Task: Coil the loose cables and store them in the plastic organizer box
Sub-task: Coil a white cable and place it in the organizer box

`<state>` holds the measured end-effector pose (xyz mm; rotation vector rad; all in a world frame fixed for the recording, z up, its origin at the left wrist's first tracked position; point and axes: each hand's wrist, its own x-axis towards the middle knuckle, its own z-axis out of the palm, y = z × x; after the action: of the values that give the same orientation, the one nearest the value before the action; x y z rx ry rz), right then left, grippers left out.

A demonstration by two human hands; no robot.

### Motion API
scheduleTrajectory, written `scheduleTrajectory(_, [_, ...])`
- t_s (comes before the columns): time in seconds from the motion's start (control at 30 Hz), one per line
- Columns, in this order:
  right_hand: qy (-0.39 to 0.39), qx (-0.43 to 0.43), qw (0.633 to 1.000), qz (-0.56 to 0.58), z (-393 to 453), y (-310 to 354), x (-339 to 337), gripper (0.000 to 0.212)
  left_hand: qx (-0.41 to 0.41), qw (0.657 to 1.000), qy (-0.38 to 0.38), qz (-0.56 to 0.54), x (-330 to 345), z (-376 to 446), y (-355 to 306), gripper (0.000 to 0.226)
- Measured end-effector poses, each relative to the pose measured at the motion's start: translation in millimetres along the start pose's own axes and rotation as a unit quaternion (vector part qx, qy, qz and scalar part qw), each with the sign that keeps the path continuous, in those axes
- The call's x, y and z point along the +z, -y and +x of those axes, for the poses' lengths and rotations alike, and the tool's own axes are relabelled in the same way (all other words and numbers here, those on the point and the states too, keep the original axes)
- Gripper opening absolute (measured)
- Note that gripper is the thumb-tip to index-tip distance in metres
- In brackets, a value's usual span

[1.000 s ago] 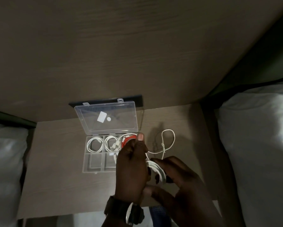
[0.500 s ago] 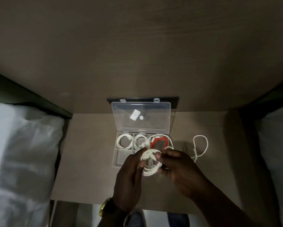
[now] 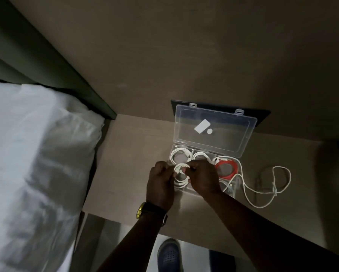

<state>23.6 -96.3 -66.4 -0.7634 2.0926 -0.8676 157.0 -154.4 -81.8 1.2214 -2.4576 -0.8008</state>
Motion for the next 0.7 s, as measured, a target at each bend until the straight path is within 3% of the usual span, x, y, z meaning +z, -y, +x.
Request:
scheduleTrajectory(0.13, [0.005, -0.058, 0.991, -0.121, -9, 3, 6, 0.017, -0.025, 0.999, -0.013, 0.016, 0, -6, 8, 0.017])
scheduleTrajectory(0.33, [0.022, -0.149, 0.975, -0.166, -21, 6, 15, 0.021, -0.090, 0.995, -0.005, -0.038, -10, -9, 8, 0.026])
scheduleTrajectory(0.5, [0.012, -0.163, 0.971, -0.176, -22, 10, 13, 0.017, -0.070, 0.996, -0.006, -0.060, -16, -12, 10, 0.044])
scheduleTrajectory(0.7, [-0.026, -0.108, 0.985, -0.134, -13, 11, 11, 0.017, -0.002, 0.996, 0.057, -0.072, -22, -24, 15, 0.036])
